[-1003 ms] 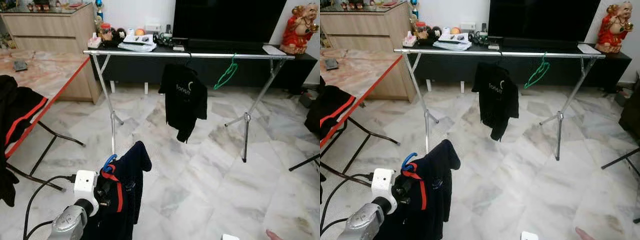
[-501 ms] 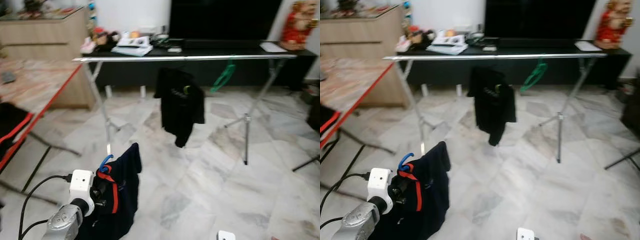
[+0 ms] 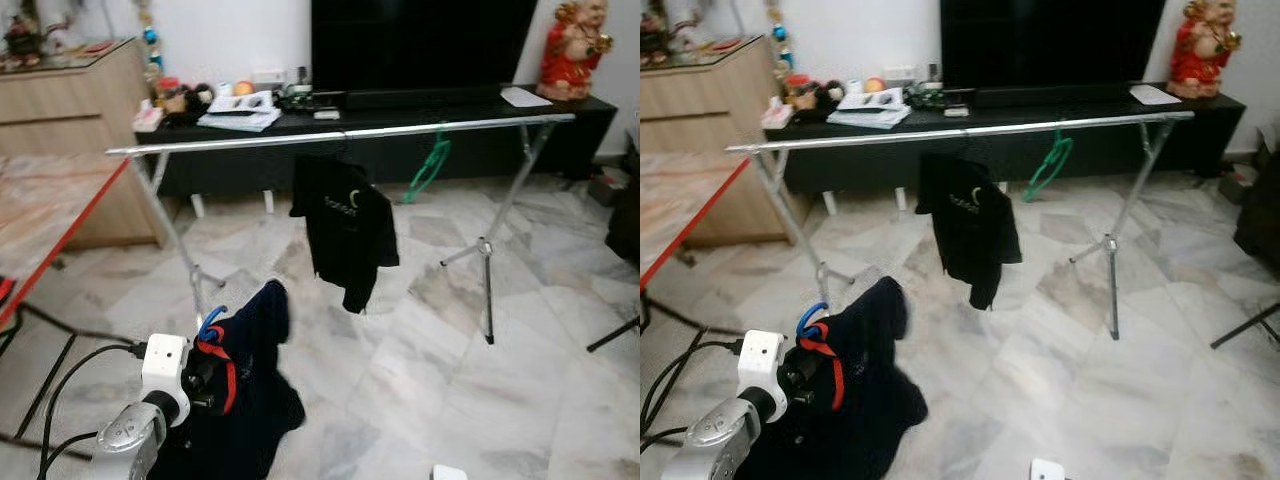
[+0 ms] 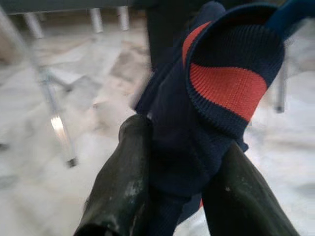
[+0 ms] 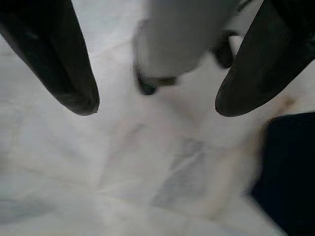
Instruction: Hang hanger
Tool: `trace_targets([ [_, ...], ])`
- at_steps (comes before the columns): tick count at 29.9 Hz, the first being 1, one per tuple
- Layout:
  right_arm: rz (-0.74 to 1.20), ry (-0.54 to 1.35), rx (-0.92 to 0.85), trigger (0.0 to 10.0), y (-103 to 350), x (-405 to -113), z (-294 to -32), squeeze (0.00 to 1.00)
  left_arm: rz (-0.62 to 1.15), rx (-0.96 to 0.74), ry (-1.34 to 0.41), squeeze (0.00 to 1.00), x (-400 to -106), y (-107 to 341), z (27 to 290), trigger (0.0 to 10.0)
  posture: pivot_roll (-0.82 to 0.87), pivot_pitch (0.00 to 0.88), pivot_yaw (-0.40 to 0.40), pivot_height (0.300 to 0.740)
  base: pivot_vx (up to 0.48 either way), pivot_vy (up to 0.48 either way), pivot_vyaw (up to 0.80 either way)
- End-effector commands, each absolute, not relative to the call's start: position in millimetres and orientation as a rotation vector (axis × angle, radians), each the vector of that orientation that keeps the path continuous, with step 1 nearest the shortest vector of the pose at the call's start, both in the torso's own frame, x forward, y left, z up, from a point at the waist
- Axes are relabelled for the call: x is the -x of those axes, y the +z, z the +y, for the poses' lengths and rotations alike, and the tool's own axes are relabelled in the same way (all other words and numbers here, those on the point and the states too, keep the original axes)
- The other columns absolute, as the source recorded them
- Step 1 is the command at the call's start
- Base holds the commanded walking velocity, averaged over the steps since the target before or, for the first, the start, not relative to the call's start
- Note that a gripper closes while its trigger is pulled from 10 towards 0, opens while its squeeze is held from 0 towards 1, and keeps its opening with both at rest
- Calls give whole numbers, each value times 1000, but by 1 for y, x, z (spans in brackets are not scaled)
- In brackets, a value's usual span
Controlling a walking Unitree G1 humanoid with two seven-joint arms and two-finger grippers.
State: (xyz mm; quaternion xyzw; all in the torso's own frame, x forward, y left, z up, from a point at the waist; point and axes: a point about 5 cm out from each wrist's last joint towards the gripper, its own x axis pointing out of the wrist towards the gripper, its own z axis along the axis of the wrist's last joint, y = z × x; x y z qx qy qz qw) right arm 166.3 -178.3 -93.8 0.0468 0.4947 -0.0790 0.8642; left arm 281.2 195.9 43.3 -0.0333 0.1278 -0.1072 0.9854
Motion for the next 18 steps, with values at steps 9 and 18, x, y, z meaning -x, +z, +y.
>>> trace_targets([
  [9, 1016, -133, -87, 10000, -90, -175, -171, 0, 203, 34, -183, 0, -290, 60, 210, 10000, -65, 25, 29, 740, 399, 0, 0],
  [18, 1011, -124, -92, 10000, -90, -177, -169, 0, 195, 26, -187, 0, -298, 66, 208, 10000, -46, 43, 38, 740, 403, 0, 0],
])
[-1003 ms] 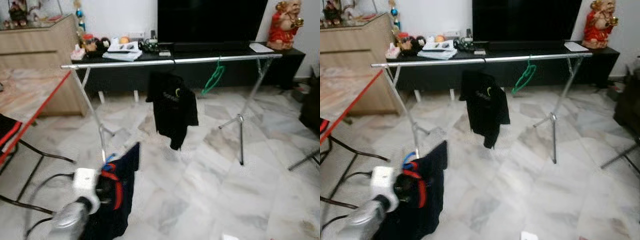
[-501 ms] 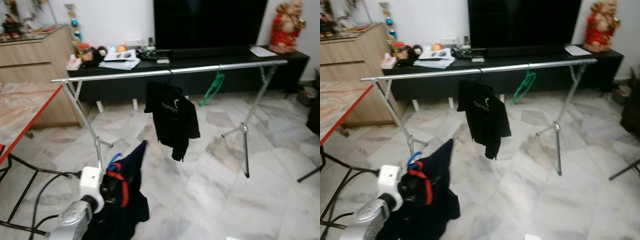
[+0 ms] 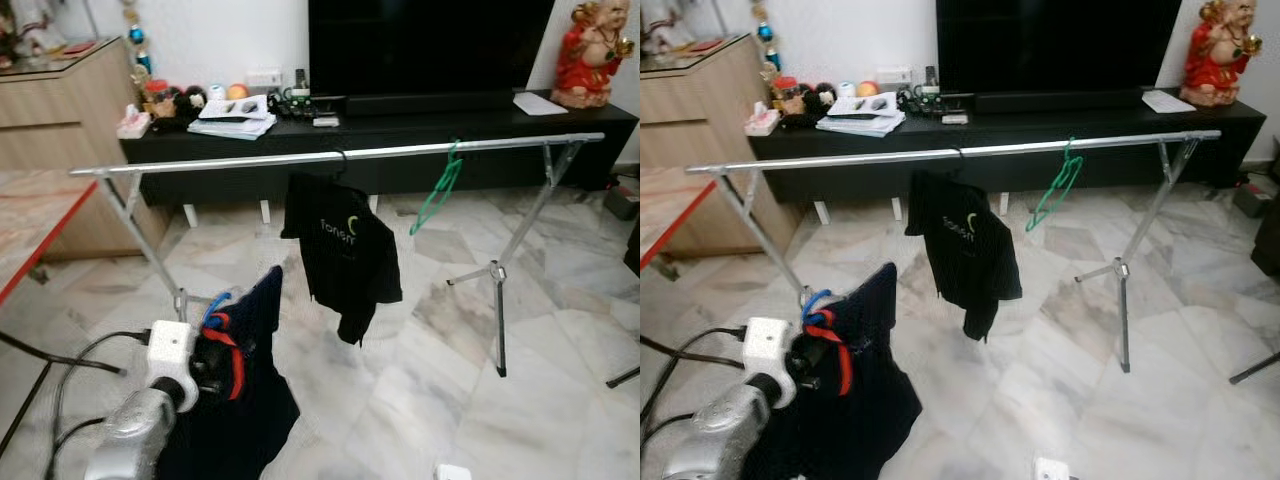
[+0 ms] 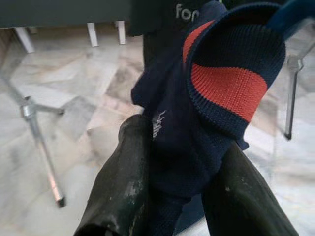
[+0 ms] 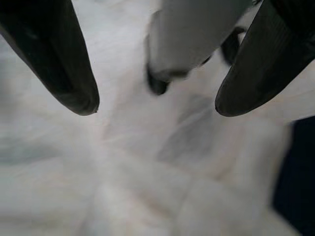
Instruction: Hang hanger
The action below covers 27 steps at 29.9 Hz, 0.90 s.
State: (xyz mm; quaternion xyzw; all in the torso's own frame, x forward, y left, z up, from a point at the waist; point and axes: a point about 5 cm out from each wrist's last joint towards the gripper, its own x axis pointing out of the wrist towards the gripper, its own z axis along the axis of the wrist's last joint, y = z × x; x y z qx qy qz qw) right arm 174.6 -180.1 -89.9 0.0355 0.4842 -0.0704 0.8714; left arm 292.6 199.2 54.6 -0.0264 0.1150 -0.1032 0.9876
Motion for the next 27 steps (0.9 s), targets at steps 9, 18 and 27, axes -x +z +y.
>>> trace_targets([
  [9, 1008, -112, -87, 10000, -89, -179, -170, 0, 186, 29, -184, 0, -301, 68, 205, 10000, -44, 54, 29, 740, 404, 0, 0],
  [18, 1005, -91, -81, 10000, -89, -180, -169, 0, 187, 31, -183, 0, -302, 68, 204, 10000, -43, 57, 26, 740, 410, 0, 0],
  [27, 1005, -91, -81, 10000, -89, -180, -169, 0, 187, 31, -183, 0, -302, 68, 204, 10000, -43, 57, 26, 740, 412, 0, 0],
])
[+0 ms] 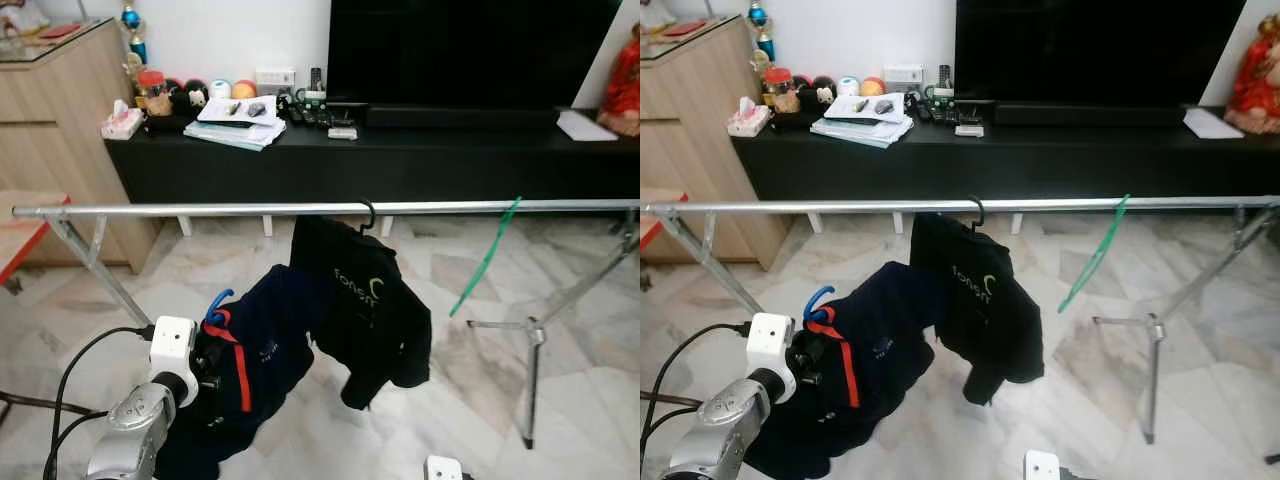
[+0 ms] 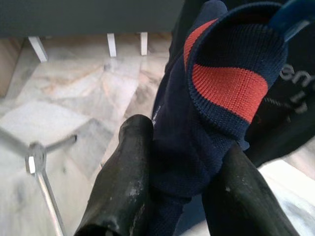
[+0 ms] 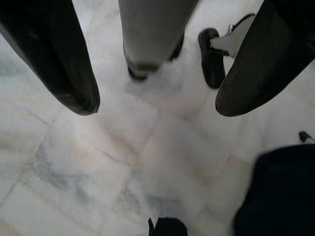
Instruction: Hang hanger
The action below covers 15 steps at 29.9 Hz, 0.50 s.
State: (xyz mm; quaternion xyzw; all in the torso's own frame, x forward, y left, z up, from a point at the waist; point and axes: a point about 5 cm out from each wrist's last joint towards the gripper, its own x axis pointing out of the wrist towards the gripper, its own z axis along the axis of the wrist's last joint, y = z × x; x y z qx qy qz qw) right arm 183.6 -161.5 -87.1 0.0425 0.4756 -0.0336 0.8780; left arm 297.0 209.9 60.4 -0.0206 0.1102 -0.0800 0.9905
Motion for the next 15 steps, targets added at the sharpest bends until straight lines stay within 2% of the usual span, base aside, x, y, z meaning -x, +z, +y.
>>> trace_targets([
  [1, 1005, -91, -81, 10000, -89, -180, -169, 0, 187, 31, -183, 0, -302, 68, 204, 10000, -43, 57, 26, 740, 412, 0, 0],
  [15, 1005, -91, -81, 10000, -89, -180, -169, 0, 187, 31, -183, 0, -302, 68, 204, 10000, -43, 57, 26, 740, 412, 0, 0],
])
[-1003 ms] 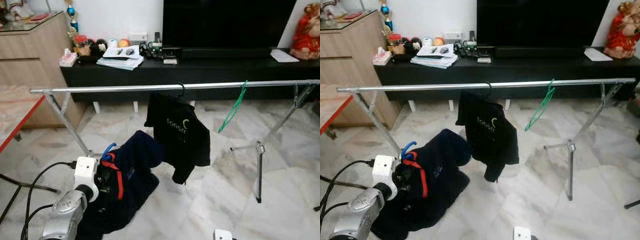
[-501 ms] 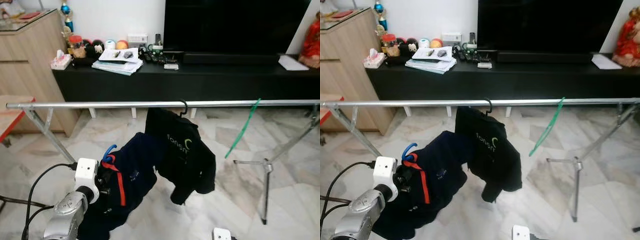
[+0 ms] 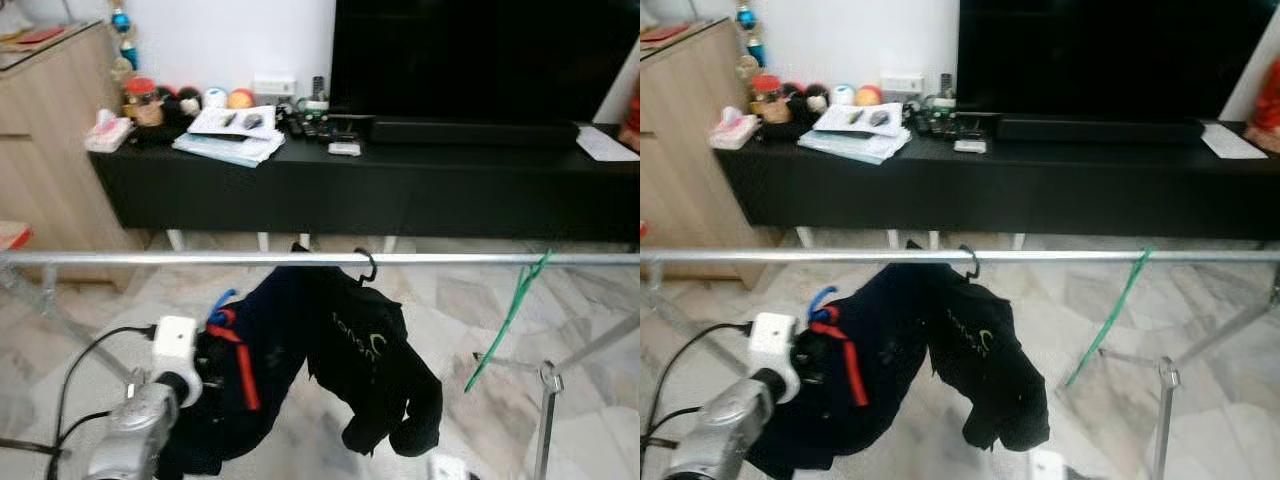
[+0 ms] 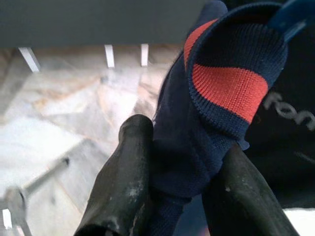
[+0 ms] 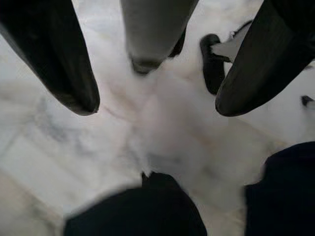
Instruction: Hang hanger
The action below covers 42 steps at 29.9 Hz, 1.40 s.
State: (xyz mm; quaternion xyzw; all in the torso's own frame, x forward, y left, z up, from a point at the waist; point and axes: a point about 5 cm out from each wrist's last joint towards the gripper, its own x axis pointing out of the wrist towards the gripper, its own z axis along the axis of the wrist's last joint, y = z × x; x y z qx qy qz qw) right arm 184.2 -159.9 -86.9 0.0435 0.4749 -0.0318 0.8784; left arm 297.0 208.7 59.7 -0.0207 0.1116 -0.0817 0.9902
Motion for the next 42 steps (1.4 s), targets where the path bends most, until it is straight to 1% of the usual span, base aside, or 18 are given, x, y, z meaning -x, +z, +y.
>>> trace_targets([
  [1, 1006, -84, -76, 10000, -89, -179, -169, 0, 186, 31, -182, 0, -302, 68, 203, 10000, -43, 59, 24, 740, 409, 0, 431],
  [2, 1013, -76, -70, 10000, -89, -179, -169, 0, 193, 3, -303, 0, -312, 74, 187, 10000, -52, 78, 31, 740, 0, 0, 0],
  [3, 1013, -76, -70, 10000, -89, -179, -169, 0, 193, 3, -303, 0, -312, 74, 187, 10000, -52, 78, 31, 740, 0, 0, 0],
  [4, 1015, -74, -69, 10000, -89, -179, -168, 0, 197, -22, -375, 0, -316, 78, 179, 10000, -51, 79, 31, 740, 0, 0, 0],
  [8, 1014, -73, -66, 10000, -89, -179, -168, 0, 196, -55, -444, 0, -317, 82, 174, 10000, -53, 82, 34, 740, 0, 0, 0],
  [14, 1013, -71, -66, 10000, -89, -179, -168, 0, 183, -81, -480, 0, -320, 88, 173, 10000, -52, 84, 39, 740, 0, 0, 0],
  [24, 1015, -70, -69, 10000, -89, -179, -167, 0, 196, -105, -455, 0, -324, 90, 176, 10000, -49, 80, 37, 740, 0, 0, 0],
  [30, 1018, -68, -69, 10000, -89, -179, -167, 0, 263, -115, -354, 0, -328, 81, 181, 10000, -42, 68, 29, 740, 0, 0, 0],
  [35, 1017, -67, -69, 10000, -89, -179, -167, 0, 271, -113, -349, 0, -327, 78, 180, 10000, -40, 61, 19, 740, 0, 0, 0],
  [37, 1017, -64, -62, 10000, -89, -179, -168, 0, 258, -86, -349, 0, -325, 78, 177, 10000, -32, 55, 6, 740, 0, 0, 0],
  [38, 1018, -63, -59, 10000, -89, -179, -169, 0, 255, -78, -347, 39, -324, 78, 177, 10000, -31, 53, 5, 740, 0, 0, 0],
  [39, 1018, -63, -57, 10000, -89, -179, -169, 0, 253, -73, -346, 110, -323, 78, 176, 10000, -31, 52, 4, 740, 0, 0, 0],
  [40, 1019, -62, -57, 10000, -89, -178, -169, 0, 252, -70, -345, 110, -323, 78, 176, 10000, -30, 51, 2, 740, 0, 0, 0],
  [41, 1019, -60, -55, 10000, -89, -178, -170, 0, 251, -68, -345, 910, -322, 77, 176, 10000, -29, 49, -2, 740, 0, 0, 0],
  [42, 1019, -60, -55, 10000, -89, -178, -170, 0, 251, -68, -345, 910, -322, 77, 176, 10000, -29, 49, -2, 740, 0, 0, 0],
])
